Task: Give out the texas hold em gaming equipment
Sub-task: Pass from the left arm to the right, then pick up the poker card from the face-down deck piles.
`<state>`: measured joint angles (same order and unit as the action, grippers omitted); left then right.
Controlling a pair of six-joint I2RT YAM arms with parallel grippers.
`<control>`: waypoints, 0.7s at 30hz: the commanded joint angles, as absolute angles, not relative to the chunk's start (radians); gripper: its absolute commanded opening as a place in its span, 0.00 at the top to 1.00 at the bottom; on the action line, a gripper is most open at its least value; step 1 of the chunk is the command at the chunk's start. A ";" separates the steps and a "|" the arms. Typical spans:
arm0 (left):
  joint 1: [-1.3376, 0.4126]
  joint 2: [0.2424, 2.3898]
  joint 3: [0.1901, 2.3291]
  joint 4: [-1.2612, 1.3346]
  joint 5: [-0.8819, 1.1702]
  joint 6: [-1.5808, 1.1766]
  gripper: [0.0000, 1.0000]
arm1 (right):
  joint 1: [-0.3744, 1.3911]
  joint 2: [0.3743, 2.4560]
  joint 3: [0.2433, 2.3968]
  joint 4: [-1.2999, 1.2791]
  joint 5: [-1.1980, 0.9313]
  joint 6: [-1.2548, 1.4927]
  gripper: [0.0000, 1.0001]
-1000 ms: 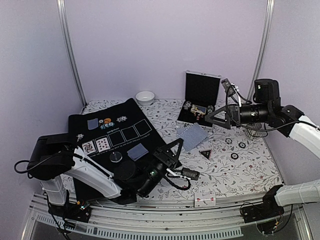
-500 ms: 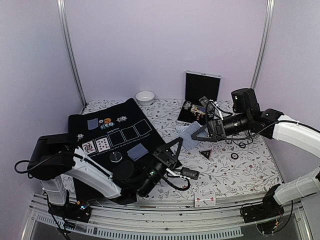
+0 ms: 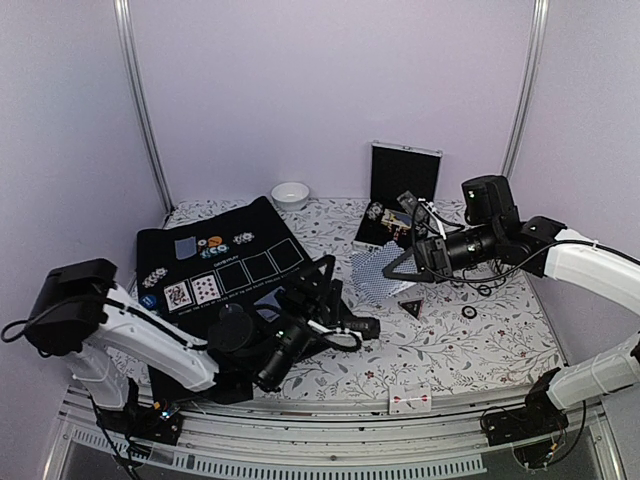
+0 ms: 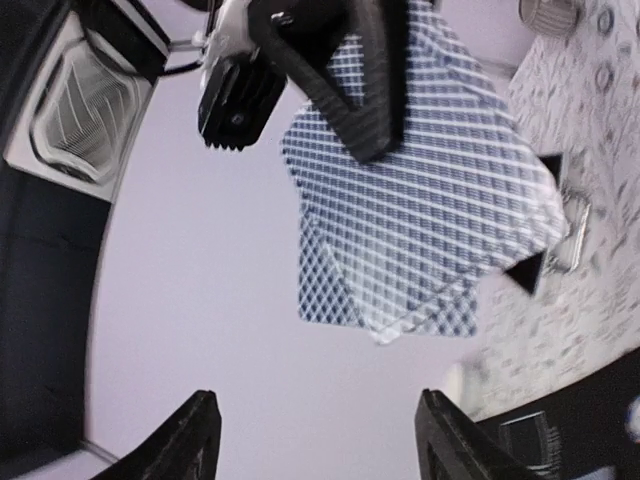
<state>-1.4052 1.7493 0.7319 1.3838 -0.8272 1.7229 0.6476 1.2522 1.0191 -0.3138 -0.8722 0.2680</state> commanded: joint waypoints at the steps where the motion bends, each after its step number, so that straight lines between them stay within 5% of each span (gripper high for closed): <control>1: -1.391 1.436 0.810 0.499 -0.712 0.789 0.30 | 0.647 1.274 1.069 -0.404 -0.816 0.177 0.98; 3: -1.313 1.322 0.878 0.129 -0.387 0.432 0.30 | 0.648 1.285 1.074 -0.419 -0.826 0.156 0.98; 6: -1.186 1.233 0.865 0.100 -0.147 0.164 0.40 | 0.648 1.297 1.071 -0.397 -0.885 0.146 0.98; 11: -1.145 1.231 0.909 0.109 0.081 -0.045 0.62 | 0.650 1.317 1.060 -0.346 -0.901 0.177 0.98; 21: -1.040 1.359 0.983 0.187 0.277 -0.303 0.72 | 0.650 1.322 1.000 -0.206 -0.941 0.276 0.98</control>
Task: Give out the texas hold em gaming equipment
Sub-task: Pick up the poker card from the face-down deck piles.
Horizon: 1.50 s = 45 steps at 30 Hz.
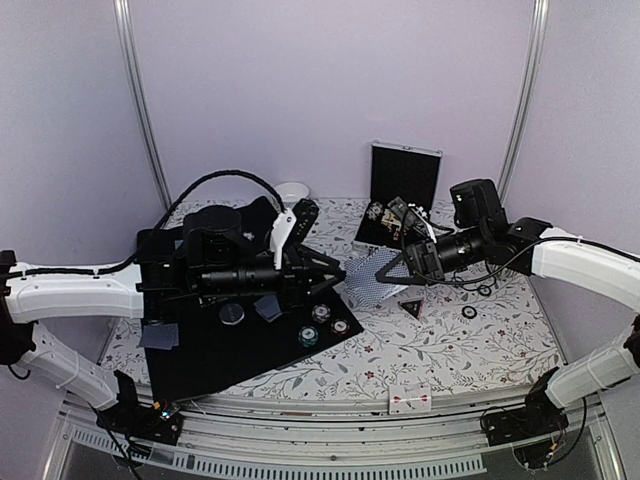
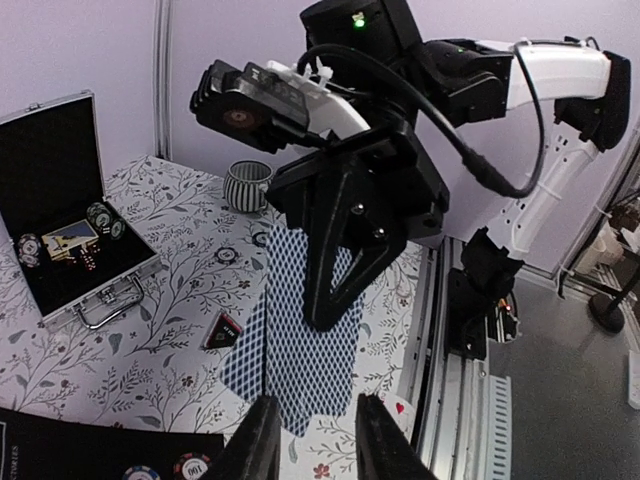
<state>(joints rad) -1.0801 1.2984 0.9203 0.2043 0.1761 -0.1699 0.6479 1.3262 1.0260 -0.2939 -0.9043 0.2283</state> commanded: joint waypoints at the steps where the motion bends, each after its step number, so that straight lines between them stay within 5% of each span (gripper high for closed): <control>1: -1.039 1.377 0.994 0.177 0.276 -0.302 0.73 | 0.651 1.323 0.995 -0.201 -0.944 0.284 0.98; 10: -1.005 1.406 1.002 0.179 0.196 -0.309 0.76 | 0.650 1.322 0.983 -0.182 -0.976 0.288 0.98; 25: -0.968 1.317 0.782 0.469 0.506 -0.268 0.28 | 0.651 1.331 0.998 -0.183 -0.992 0.267 0.98; 40: -0.954 1.408 0.842 0.460 0.336 -0.291 0.65 | 0.664 1.323 0.994 -0.163 -1.016 0.278 0.98; 45: -0.951 1.410 0.843 0.448 0.343 -0.277 0.70 | 0.665 1.315 0.996 -0.159 -1.027 0.276 0.98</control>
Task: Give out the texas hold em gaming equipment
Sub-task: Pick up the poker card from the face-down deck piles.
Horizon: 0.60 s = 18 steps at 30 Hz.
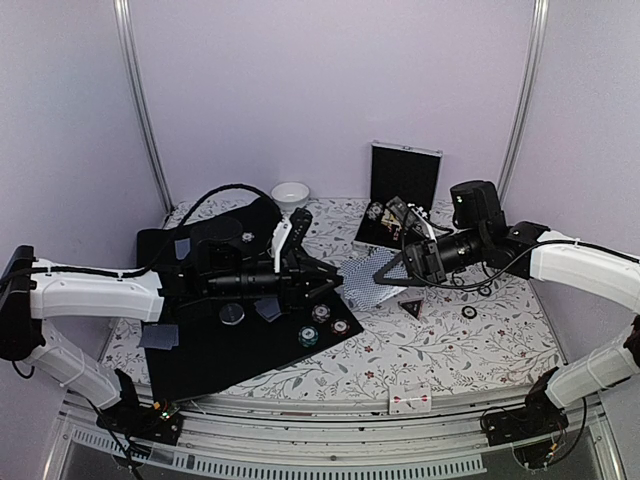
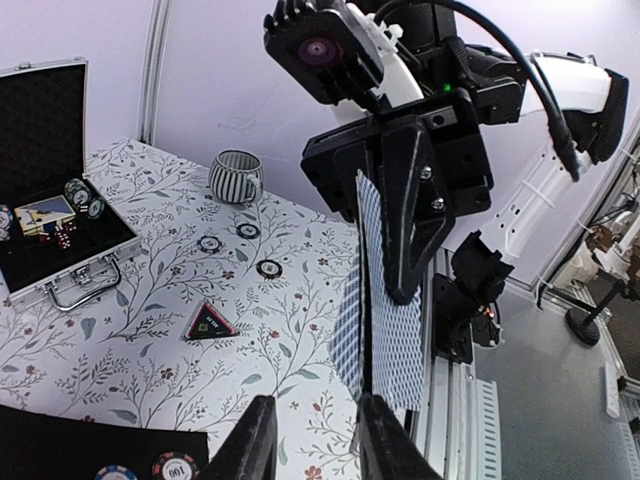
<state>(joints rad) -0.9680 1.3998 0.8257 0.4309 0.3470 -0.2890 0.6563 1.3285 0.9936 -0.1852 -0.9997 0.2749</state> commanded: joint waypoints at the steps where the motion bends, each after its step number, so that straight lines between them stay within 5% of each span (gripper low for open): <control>1: -0.951 1.411 0.844 0.444 0.346 -0.275 0.70 | 0.665 1.312 0.997 -0.157 -1.030 0.276 0.98; 18: -0.950 1.419 0.844 0.461 0.359 -0.282 0.66 | 0.668 1.289 0.986 -0.122 -1.062 0.285 0.98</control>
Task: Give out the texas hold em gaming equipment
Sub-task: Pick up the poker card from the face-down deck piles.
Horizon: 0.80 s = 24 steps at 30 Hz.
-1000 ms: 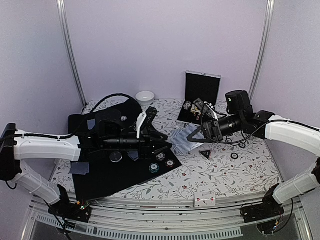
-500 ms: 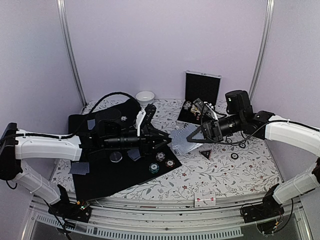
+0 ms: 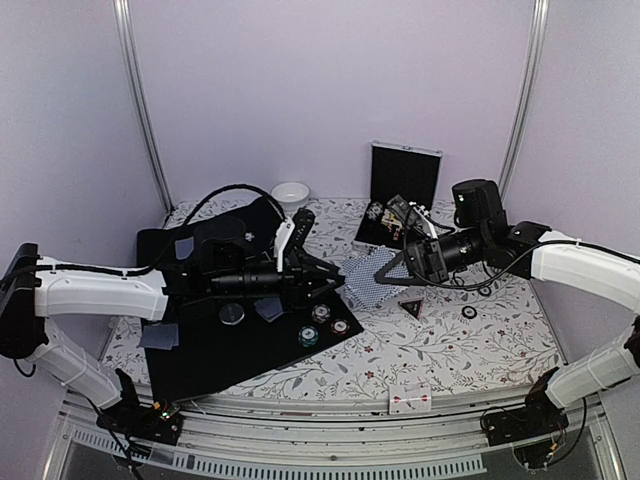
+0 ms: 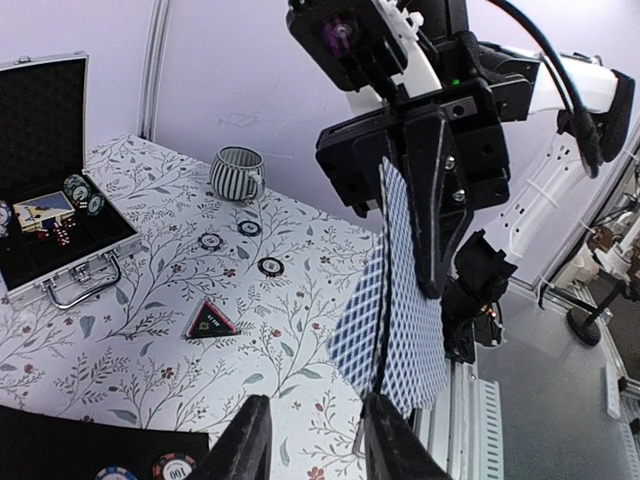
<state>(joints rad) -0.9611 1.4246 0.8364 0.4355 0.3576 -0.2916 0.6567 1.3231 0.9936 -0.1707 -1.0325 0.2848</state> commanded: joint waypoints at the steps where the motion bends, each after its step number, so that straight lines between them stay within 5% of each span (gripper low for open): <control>1: -0.950 1.415 0.842 0.460 0.356 -0.280 0.65 | 0.668 1.287 0.985 -0.120 -1.065 0.285 0.98; 24: -0.950 1.364 0.794 0.497 0.369 -0.247 0.60 | 0.681 1.280 0.980 -0.105 -1.114 0.267 0.98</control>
